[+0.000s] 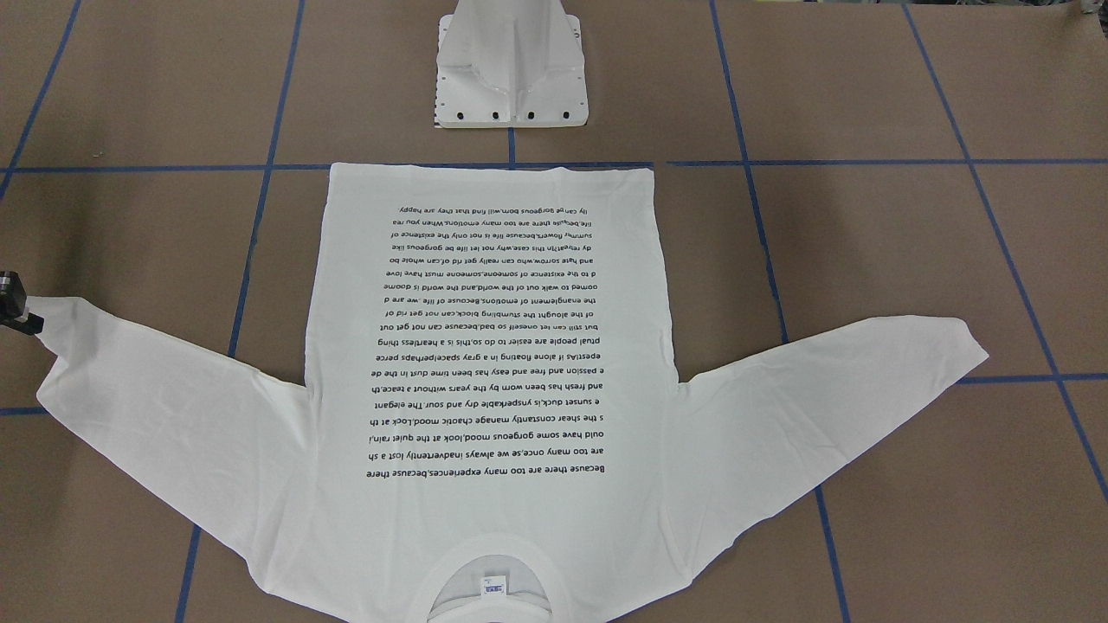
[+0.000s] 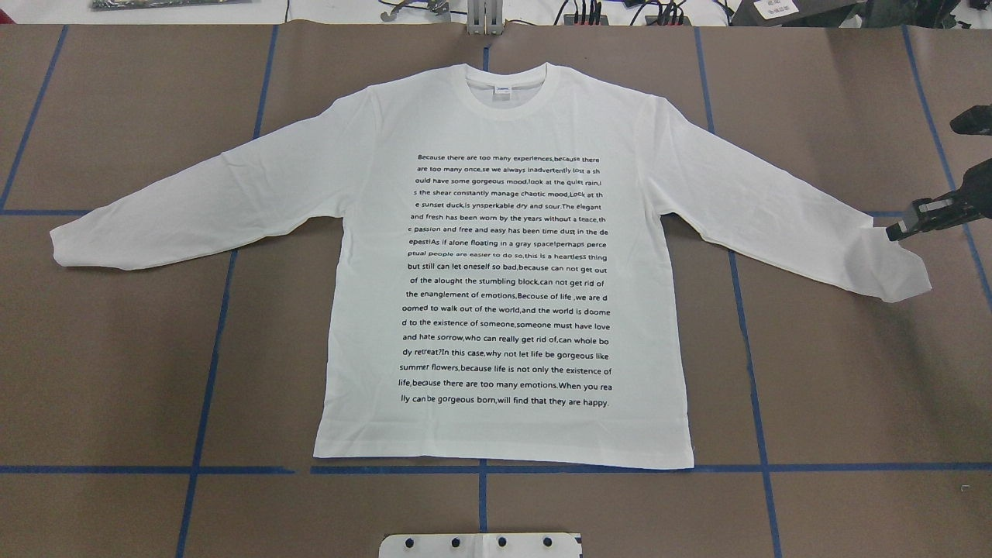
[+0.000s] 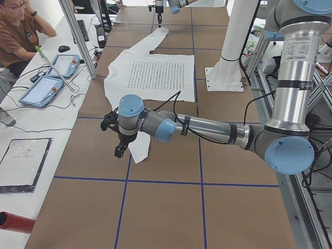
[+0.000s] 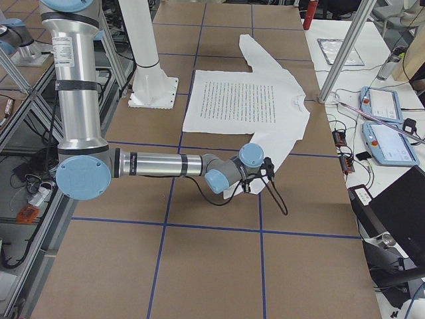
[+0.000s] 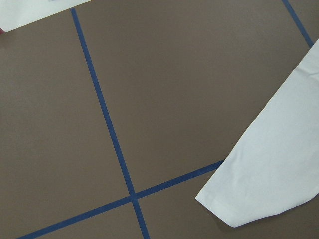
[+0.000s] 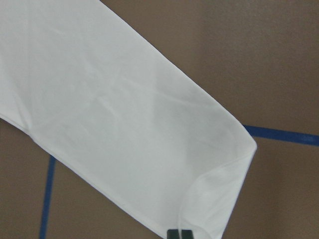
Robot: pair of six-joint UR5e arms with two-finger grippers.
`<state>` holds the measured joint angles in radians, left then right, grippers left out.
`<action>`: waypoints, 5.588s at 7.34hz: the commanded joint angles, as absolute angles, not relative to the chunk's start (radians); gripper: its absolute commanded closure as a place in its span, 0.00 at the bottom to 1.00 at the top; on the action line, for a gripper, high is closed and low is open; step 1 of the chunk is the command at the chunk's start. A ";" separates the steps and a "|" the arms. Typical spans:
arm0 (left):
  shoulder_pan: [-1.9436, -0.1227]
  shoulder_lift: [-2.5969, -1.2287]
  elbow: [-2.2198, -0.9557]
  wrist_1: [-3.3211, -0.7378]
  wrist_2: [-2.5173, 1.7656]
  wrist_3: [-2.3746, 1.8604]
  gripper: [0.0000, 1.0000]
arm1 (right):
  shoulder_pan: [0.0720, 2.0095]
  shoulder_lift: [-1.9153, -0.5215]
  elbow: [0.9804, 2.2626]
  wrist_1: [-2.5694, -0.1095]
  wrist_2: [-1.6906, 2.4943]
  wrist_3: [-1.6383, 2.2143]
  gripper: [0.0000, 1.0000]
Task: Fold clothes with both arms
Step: 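Grasp the sleeve cuff nearest the right gripper and lift it, then carry the sleeve with the right gripper across the shirt toward the collar, then release the sleeve on the shirt and raise the right gripper away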
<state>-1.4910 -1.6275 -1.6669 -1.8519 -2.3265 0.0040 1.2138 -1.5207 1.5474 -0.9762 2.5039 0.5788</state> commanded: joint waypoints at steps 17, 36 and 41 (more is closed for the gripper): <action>-1.508 -1.626 -1.651 -1.850 -2.324 -0.002 0.00 | 0.660 -0.561 1.197 -0.976 1.887 1.172 1.00; -1.506 -1.641 -1.631 -1.856 -2.319 -0.043 0.00 | 0.552 -0.319 0.818 -0.928 1.744 1.167 0.00; -1.372 -1.508 -1.589 -2.282 -2.240 -0.535 0.00 | 0.707 -0.608 1.340 -1.446 1.957 1.105 0.00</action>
